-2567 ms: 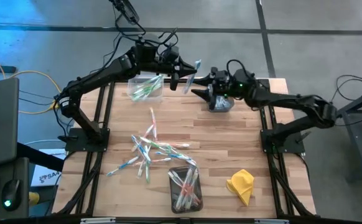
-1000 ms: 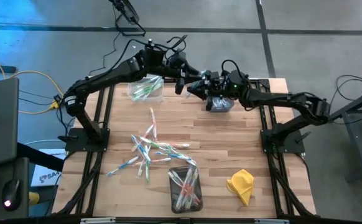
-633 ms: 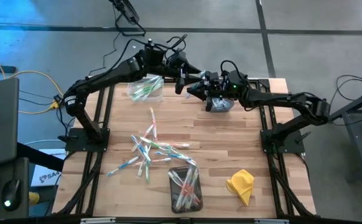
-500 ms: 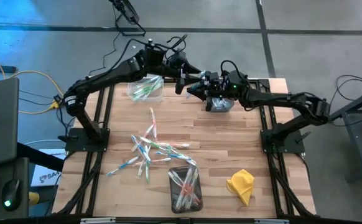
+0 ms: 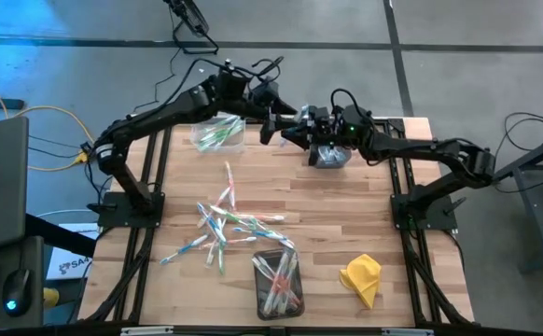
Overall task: Pick & Place Toothbrushes
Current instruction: Put the blue toothbrush into the top black bin
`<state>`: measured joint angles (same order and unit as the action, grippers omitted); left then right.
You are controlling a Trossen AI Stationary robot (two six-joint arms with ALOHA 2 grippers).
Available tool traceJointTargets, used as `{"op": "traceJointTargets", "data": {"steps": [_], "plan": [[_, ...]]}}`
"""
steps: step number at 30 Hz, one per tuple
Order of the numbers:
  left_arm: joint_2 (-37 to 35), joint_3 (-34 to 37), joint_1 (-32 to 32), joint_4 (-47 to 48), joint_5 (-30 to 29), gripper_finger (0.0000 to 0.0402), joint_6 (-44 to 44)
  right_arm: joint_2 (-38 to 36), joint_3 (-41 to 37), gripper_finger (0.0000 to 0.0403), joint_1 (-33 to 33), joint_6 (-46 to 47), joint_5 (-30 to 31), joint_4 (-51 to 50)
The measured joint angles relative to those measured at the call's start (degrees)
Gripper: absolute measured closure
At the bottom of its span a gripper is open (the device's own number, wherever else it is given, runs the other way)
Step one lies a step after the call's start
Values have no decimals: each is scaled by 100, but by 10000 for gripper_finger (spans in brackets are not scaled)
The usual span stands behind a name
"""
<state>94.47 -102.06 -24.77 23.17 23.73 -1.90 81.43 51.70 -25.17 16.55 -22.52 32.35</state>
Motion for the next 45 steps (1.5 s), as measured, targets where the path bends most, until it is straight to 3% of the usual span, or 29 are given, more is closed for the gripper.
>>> {"op": "traceJointTargets", "data": {"steps": [5,8,23,30,45], "plan": [[-327,-2,0,348,-617,213,311,-108,0,388,-166,12,3,-372],[-375,-2,-2,451,-628,213,392,-243,2,388,-281,13,79,-755],[-405,314,2,650,-509,213,598,-1427,2,388,-876,-440,2197,-4136],[-403,426,2,638,-512,213,475,-1216,0,388,-1152,-135,2526,-4983],[-403,428,2,637,-512,213,449,-146,0,388,-1506,345,2542,-5566]]}}
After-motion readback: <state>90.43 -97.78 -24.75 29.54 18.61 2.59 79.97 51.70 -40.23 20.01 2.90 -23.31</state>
